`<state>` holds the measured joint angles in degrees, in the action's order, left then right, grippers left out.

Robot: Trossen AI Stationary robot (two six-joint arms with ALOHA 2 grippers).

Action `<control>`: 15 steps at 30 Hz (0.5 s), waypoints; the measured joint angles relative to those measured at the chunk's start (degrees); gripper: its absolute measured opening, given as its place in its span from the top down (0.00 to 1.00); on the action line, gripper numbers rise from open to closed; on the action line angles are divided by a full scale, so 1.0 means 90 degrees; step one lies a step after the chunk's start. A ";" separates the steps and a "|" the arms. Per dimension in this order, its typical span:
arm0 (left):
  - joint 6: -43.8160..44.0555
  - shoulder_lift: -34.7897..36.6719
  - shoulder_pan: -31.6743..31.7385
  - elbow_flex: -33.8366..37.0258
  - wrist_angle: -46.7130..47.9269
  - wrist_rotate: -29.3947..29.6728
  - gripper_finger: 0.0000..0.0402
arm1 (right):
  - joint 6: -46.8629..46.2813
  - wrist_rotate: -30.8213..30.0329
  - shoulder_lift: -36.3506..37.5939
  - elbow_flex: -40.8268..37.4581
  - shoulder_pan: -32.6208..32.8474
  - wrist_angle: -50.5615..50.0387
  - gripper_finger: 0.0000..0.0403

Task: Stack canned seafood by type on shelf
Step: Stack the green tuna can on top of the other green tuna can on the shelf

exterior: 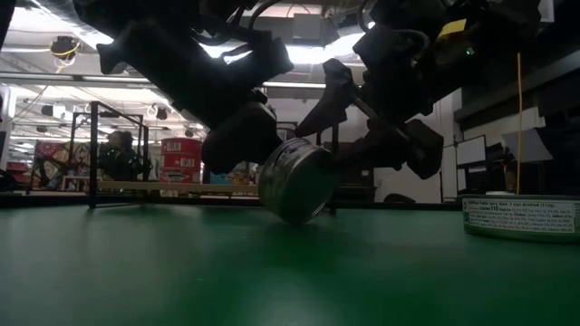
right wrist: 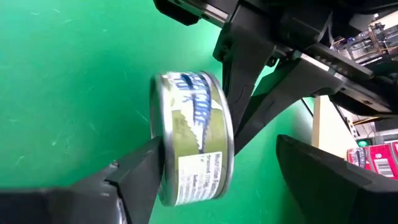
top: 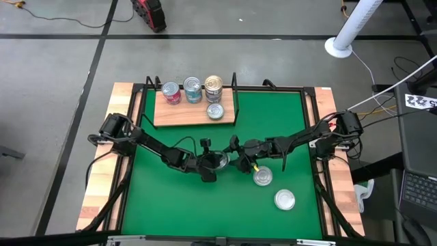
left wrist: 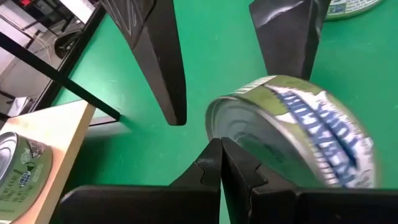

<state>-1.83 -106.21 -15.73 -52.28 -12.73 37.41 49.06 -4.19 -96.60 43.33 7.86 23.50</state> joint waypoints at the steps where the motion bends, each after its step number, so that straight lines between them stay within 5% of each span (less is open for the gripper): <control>1: 0.0000 0.0000 0.0000 0.0001 0.0000 0.0000 1.00 | 0.0000 0.0002 0.0000 0.0000 0.0000 -0.0007 0.25; 15: -0.0005 0.0000 0.0000 0.0003 0.0002 0.0000 1.00 | -0.0574 0.0260 -0.0154 0.0000 0.0000 -0.0275 0.25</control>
<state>-1.87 -106.21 -15.73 -52.25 -12.71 37.41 43.90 -1.85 -97.98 43.33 7.86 21.03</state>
